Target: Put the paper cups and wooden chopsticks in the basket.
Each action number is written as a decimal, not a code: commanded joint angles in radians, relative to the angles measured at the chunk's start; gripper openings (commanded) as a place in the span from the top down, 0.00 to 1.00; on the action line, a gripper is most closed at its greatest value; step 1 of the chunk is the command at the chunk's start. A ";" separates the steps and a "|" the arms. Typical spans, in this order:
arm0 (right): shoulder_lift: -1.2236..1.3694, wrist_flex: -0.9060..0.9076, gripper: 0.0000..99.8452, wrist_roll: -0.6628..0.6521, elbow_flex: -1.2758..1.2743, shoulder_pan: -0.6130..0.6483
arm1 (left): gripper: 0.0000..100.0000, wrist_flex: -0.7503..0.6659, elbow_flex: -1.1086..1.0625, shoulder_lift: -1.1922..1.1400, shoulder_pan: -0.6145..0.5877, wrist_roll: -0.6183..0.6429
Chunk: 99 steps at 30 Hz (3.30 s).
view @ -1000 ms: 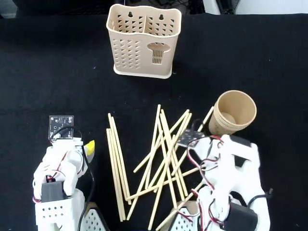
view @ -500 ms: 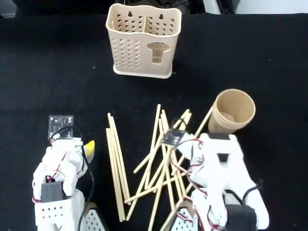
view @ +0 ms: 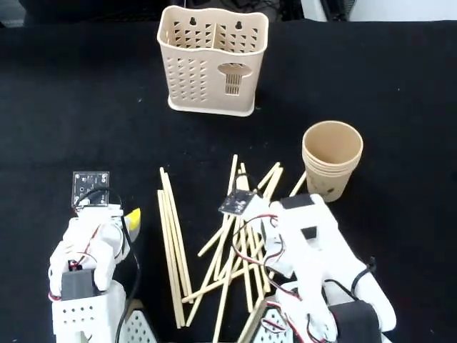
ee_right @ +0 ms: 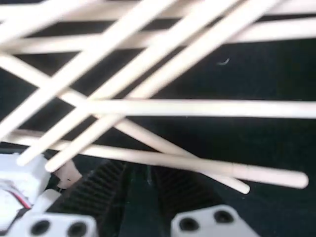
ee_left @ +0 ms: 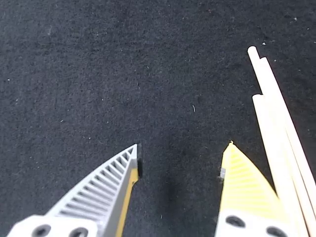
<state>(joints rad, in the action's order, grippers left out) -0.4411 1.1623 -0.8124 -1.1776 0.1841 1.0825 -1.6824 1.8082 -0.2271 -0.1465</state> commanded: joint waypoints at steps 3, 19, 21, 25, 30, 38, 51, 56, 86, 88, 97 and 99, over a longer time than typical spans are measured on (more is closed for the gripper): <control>-0.018 0.121 0.99 0.032 0.168 0.072 | 0.72 -0.003 -0.016 0.008 0.015 0.002; -0.016 0.086 0.99 0.034 0.119 0.071 | 0.72 0.000 -0.016 0.008 0.015 0.002; -0.016 0.075 0.99 0.046 0.113 0.068 | 0.72 0.000 -0.016 0.008 0.015 0.002; -0.018 0.104 0.99 0.060 0.133 0.064 | 0.72 0.000 -0.016 0.008 0.015 0.002; -0.033 0.149 0.99 0.061 0.162 0.064 | 0.72 0.000 -0.016 0.008 0.015 0.002; -0.199 0.180 0.89 0.069 0.122 -0.124 | 0.72 0.000 -0.016 0.008 0.015 0.000; -0.171 0.163 0.83 0.075 0.077 -0.233 | 0.72 0.002 -0.016 0.008 0.015 0.000; -0.064 0.100 0.83 0.077 0.077 -0.233 | 0.72 0.002 -0.016 0.008 0.015 0.000; 0.128 0.014 0.81 0.103 0.117 -0.249 | 0.72 0.000 -0.016 0.008 0.015 0.000; 0.128 0.014 0.80 0.104 0.114 -0.219 | 0.72 -0.002 -0.016 0.008 0.015 0.000; 0.130 0.015 0.80 0.097 0.114 -0.207 | 0.72 0.000 -0.016 0.008 0.015 -0.002; 0.130 0.021 0.80 0.097 0.114 -0.207 | 0.72 0.000 -0.016 0.008 0.015 -0.002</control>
<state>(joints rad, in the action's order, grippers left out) -0.3307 1.1745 -0.7142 -1.0595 -0.0322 1.0825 -1.6824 1.8082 -0.2271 -0.1465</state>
